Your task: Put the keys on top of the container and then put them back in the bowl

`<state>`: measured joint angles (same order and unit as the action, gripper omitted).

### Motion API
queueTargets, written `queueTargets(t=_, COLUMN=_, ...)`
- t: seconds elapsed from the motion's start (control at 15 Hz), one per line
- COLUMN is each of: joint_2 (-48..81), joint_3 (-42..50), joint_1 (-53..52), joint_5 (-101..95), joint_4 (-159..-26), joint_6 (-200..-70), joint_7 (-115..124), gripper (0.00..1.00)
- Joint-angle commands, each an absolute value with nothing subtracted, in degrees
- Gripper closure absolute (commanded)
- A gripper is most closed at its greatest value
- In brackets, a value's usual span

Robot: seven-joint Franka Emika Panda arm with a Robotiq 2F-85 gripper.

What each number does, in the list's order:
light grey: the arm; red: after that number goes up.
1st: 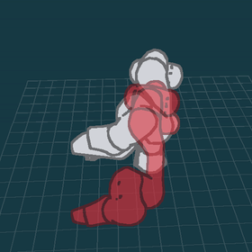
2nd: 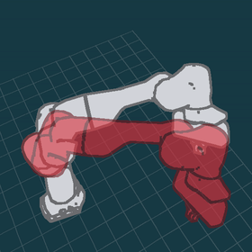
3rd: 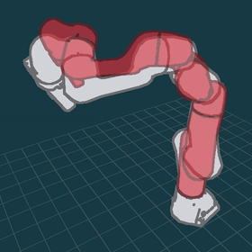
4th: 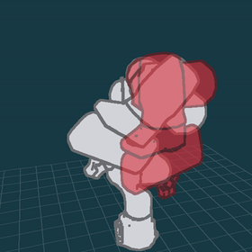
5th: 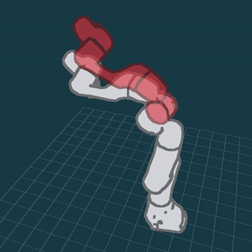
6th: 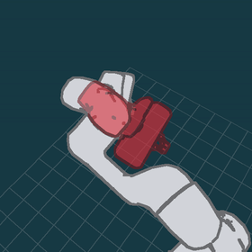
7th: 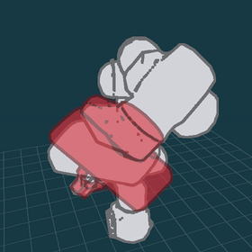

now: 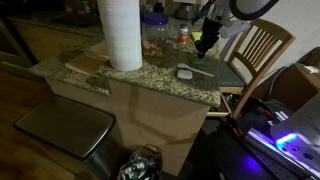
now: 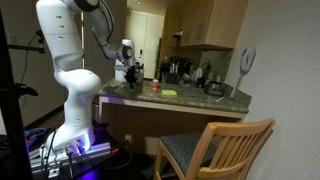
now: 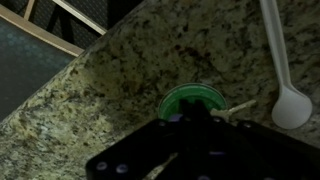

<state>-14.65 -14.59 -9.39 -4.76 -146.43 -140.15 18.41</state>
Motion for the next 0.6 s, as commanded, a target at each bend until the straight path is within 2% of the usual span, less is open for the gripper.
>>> queueTargets(t=0.0, joint_2=-14.6, joint_3=-14.8, joint_1=-8.8, joint_5=-6.4, joint_4=-146.9, joint_6=-142.4, joint_7=18.9, gripper=0.98)
queueTargets(t=0.13, joint_2=-14.5, joint_3=-15.1, joint_1=-8.5, joint_5=-6.6, joint_4=-147.3, joint_6=-146.4, joint_7=20.9, gripper=0.98)
queueTargets(t=0.2, joint_2=-18.4, joint_3=-12.4, joint_1=-7.7, joint_5=-5.3, joint_4=-143.9, joint_6=-141.4, joint_7=16.9, gripper=0.98)
queueTargets(t=0.53, joint_2=-23.1, joint_3=-6.9, joint_1=-0.1, joint_5=-5.5, joint_4=-138.6, joint_6=-141.6, joint_7=19.8, gripper=0.98)
